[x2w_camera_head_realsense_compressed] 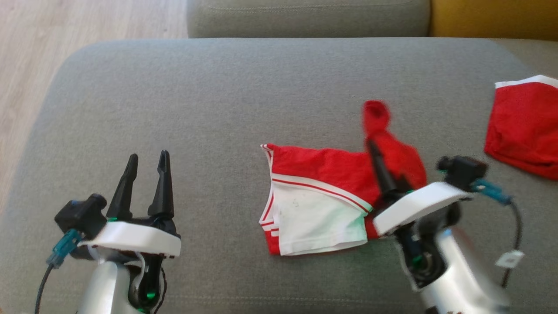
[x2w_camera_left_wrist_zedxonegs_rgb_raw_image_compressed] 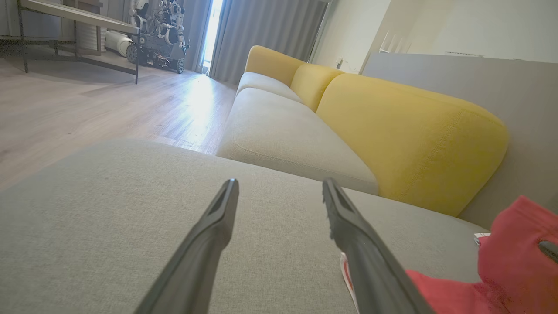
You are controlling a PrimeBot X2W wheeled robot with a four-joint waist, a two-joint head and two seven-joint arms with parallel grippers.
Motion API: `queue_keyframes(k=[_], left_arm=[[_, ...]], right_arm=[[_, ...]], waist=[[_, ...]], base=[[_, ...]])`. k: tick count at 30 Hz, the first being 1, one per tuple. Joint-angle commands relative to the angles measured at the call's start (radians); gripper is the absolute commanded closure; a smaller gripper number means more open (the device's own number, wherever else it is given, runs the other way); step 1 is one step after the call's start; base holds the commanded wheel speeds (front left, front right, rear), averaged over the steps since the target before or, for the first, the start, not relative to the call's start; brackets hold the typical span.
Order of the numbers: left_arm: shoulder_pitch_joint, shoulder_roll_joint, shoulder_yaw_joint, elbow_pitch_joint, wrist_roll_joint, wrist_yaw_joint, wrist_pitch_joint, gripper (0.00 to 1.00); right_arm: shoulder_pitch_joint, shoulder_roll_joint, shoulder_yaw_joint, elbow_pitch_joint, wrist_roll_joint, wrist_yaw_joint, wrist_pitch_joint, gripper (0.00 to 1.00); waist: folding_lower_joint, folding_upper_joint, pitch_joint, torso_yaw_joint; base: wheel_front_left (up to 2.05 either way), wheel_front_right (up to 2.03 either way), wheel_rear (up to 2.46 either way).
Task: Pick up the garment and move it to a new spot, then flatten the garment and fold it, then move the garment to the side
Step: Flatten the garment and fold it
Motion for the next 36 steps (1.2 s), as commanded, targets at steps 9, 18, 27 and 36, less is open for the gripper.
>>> queue_keyframes(k=[9,18,27,36], left_arm=[[-0.038,0.009,0.015,-0.025,-0.023,0.003,-0.012,0.00],[-0.055,0.009,0.008,-0.017,-0.039,0.007,-0.012,0.00],[-0.061,0.009,0.015,0.004,-0.055,0.010,-0.012,0.00],[-0.052,0.009,0.030,-0.004,-0.049,0.010,-0.012,0.00]], right_arm=[[-0.082,0.000,0.208,0.080,0.159,0.003,-0.106,1.00],[-0.191,0.000,0.369,0.282,0.256,0.003,-0.198,0.22],[-0.244,0.000,0.521,0.305,0.365,0.003,-0.223,0.00],[-0.354,0.000,0.372,0.409,0.231,0.003,-0.287,0.00]], waist=[[0.0000,-0.0001,0.038,0.055],[0.0000,-0.0001,0.078,0.090],[0.0000,-0.0001,0.079,0.076],[0.0000,-0.0001,0.050,0.022]], base=[[0.00,0.00,0.00],[0.00,0.00,0.00],[0.00,0.00,0.00],[0.00,0.00,0.00]])
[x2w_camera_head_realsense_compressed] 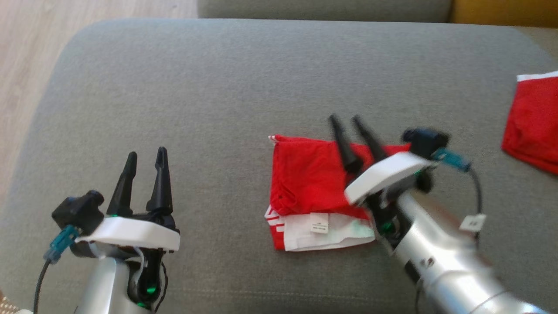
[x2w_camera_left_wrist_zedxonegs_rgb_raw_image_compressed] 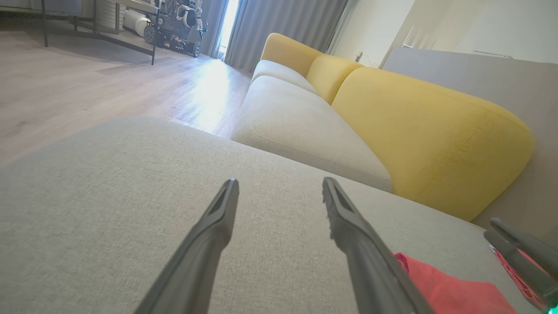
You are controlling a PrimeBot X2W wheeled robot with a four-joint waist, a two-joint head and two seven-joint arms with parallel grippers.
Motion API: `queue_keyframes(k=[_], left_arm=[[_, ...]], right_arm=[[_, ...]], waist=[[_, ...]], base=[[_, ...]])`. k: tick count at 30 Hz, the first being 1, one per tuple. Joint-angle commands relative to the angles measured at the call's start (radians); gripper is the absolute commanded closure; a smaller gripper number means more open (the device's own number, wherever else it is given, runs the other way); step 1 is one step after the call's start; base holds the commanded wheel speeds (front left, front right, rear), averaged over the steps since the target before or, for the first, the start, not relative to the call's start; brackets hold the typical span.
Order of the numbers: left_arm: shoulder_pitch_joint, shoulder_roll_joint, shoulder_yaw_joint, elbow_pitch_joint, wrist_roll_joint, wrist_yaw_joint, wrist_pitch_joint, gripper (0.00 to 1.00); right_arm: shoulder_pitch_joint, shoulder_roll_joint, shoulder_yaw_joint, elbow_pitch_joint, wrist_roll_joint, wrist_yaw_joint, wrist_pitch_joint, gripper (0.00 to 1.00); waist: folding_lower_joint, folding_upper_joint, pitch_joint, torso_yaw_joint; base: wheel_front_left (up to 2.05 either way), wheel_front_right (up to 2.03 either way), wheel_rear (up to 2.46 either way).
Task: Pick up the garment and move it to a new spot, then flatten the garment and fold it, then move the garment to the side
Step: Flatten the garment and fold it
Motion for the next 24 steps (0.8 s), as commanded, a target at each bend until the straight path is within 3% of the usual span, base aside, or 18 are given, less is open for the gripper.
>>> queue_keyframes(k=[1,7,15,24], left_arm=[[-0.027,0.009,0.036,-0.040,0.002,0.002,-0.012,0.00],[-0.025,0.009,0.030,-0.078,-0.007,0.003,-0.012,0.00],[-0.023,0.009,0.028,-0.110,-0.074,0.027,-0.012,0.00],[0.017,0.009,0.014,-0.119,-0.038,0.058,-0.012,0.00]], right_arm=[[-0.035,0.014,-0.029,-0.008,-0.050,0.003,-0.016,0.00],[-0.029,-0.052,-0.240,0.019,-0.330,0.003,-0.019,0.00],[0.150,-0.107,-0.504,-0.187,-0.620,0.003,-0.019,0.00],[0.374,-0.043,-0.701,-0.437,-0.855,0.003,-0.019,0.00]], waist=[[0.0000,0.0000,-0.010,-0.017],[0.0000,0.0000,-0.015,-0.049],[0.0000,0.0000,-0.030,-0.072],[0.0000,0.0000,-0.056,-0.089]], base=[[0.00,0.00,0.00],[0.00,0.00,0.00],[0.00,0.00,0.00],[0.00,0.00,0.00]])
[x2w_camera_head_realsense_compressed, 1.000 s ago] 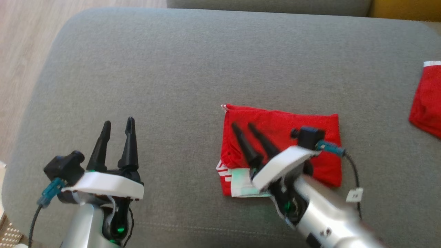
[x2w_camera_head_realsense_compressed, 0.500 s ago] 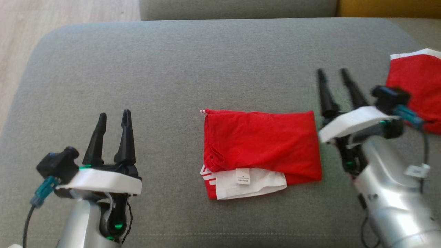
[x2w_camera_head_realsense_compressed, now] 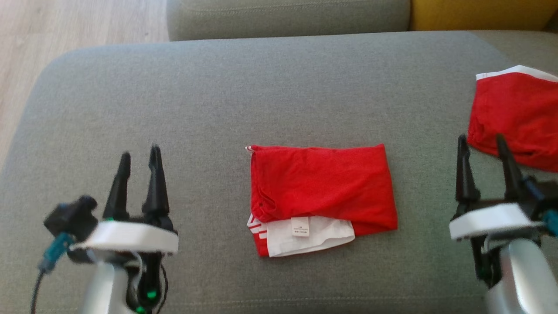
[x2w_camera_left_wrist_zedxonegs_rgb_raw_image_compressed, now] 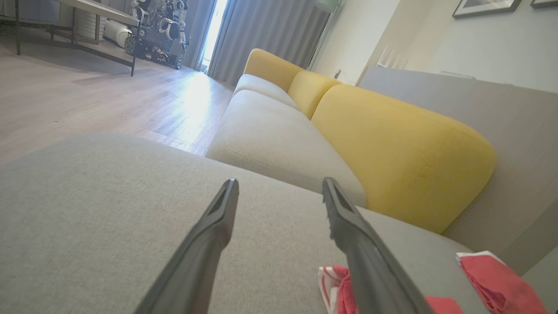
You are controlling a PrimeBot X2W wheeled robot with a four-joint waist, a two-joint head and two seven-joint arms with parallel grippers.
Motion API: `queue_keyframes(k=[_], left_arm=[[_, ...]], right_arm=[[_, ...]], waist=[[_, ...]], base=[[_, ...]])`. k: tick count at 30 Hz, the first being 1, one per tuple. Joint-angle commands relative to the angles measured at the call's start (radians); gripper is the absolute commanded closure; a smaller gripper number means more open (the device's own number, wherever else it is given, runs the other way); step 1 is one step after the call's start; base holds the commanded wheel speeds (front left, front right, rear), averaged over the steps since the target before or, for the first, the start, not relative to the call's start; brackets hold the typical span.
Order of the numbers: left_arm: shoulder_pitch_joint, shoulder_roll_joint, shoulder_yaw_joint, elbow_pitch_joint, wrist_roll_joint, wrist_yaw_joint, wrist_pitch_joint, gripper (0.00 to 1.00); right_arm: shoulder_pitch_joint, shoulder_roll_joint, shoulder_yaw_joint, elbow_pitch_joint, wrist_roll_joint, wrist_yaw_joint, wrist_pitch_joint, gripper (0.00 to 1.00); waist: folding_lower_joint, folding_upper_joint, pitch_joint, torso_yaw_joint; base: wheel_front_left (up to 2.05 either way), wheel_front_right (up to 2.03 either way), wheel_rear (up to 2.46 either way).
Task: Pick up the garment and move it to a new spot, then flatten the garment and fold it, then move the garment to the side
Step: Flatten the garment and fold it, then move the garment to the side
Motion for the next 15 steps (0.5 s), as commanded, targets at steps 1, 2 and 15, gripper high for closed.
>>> queue_keyframes(k=[1,2,15], left_arm=[[0.005,0.009,0.019,-0.029,0.027,0.010,-0.012,0.00],[0.013,0.009,0.015,-0.029,0.045,0.011,-0.012,0.00],[0.071,0.009,-0.021,-0.036,0.092,0.021,-0.012,0.00]], right_arm=[[0.019,0.023,-0.003,-0.067,-0.040,0.003,-0.011,0.00],[0.035,0.030,-0.007,-0.078,-0.061,0.003,-0.011,0.00],[0.109,0.069,-0.021,-0.114,-0.111,0.003,-0.011,0.00]], waist=[[0.0000,-0.0001,-0.009,-0.005],[0.0000,-0.0001,-0.011,-0.007],[0.0000,-0.0001,-0.025,-0.001]], base=[[0.00,0.00,0.00],[0.00,0.00,0.00],[0.00,0.00,0.00]])
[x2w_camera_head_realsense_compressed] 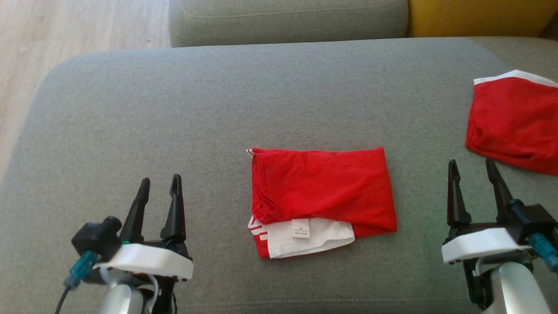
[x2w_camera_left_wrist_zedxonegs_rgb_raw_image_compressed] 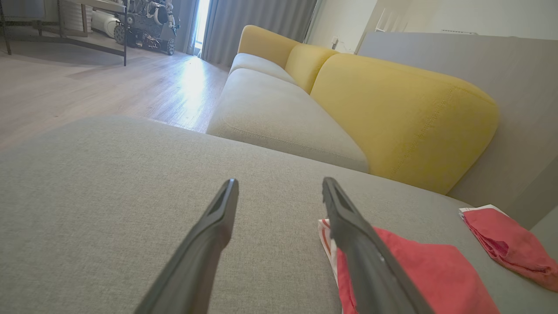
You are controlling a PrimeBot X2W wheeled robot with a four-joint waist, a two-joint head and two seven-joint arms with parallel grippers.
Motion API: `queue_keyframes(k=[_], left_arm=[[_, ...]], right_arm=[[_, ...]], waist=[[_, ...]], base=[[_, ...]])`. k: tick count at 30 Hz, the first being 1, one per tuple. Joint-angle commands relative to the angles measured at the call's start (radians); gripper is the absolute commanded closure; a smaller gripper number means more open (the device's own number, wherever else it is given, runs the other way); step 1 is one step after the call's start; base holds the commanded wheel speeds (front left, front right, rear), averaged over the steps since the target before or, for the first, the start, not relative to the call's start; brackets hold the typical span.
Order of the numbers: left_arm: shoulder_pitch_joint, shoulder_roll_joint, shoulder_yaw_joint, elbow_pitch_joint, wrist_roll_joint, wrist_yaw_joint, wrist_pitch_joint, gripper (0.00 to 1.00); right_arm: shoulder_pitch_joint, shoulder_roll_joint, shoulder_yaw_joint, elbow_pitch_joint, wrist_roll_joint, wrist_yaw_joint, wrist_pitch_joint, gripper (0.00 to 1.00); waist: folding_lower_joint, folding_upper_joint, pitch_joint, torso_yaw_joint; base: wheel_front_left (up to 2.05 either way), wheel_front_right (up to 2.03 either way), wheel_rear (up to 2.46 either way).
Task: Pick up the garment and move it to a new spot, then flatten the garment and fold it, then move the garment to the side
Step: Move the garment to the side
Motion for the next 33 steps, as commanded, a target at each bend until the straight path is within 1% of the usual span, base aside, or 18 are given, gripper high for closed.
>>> queue_keyframes(k=[1,6,9,13,19,29,32,33], left_arm=[[-0.029,0.008,0.029,-0.036,-0.003,0.002,-0.012,0.00],[-0.032,0.008,0.020,-0.032,-0.009,0.002,-0.012,0.00],[-0.039,0.008,0.014,-0.029,-0.011,-0.001,-0.012,0.00],[-0.050,0.008,0.001,-0.020,-0.009,-0.012,-0.012,0.00],[-0.066,0.008,-0.001,-0.014,-0.006,-0.020,-0.012,0.00],[-0.088,0.008,-0.007,-0.007,-0.009,-0.024,-0.012,0.00],[-0.092,0.008,-0.004,-0.008,-0.010,-0.022,-0.012,0.00],[-0.093,0.008,-0.003,-0.008,-0.010,-0.022,-0.012,0.00]], right_arm=[[-0.016,-0.005,0.022,-0.035,-0.010,0.003,-0.011,0.00],[-0.022,-0.004,0.039,-0.016,0.002,0.003,-0.011,0.00],[-0.027,-0.004,0.068,0.013,0.045,0.003,-0.011,0.00],[-0.037,-0.004,0.107,0.072,0.071,0.003,-0.010,0.00],[-0.087,-0.004,0.166,0.175,0.116,0.003,0.034,0.00],[-0.169,-0.004,0.154,0.344,0.180,0.003,0.053,0.00],[-0.185,-0.004,0.168,0.390,0.204,0.003,0.060,0.00],[-0.189,-0.004,0.178,0.405,0.211,0.003,0.065,0.41]], waist=[[0.0000,-0.0001,0.001,0.002],[0.0000,-0.0001,0.008,0.014],[0.0000,-0.0001,0.020,0.024],[0.0000,-0.0001,0.038,0.043],[0.0000,-0.0001,0.068,0.078],[0.0000,-0.0001,0.101,0.135],[0.0000,-0.0001,0.104,0.145],[0.0000,-0.0001,0.104,0.148]], base=[[0.00,0.00,0.00],[0.00,0.00,0.00],[0.00,0.00,0.00],[0.00,0.00,0.00],[0.00,0.00,0.00],[0.00,0.00,0.00],[0.00,0.00,0.00],[0.00,0.00,0.00]])
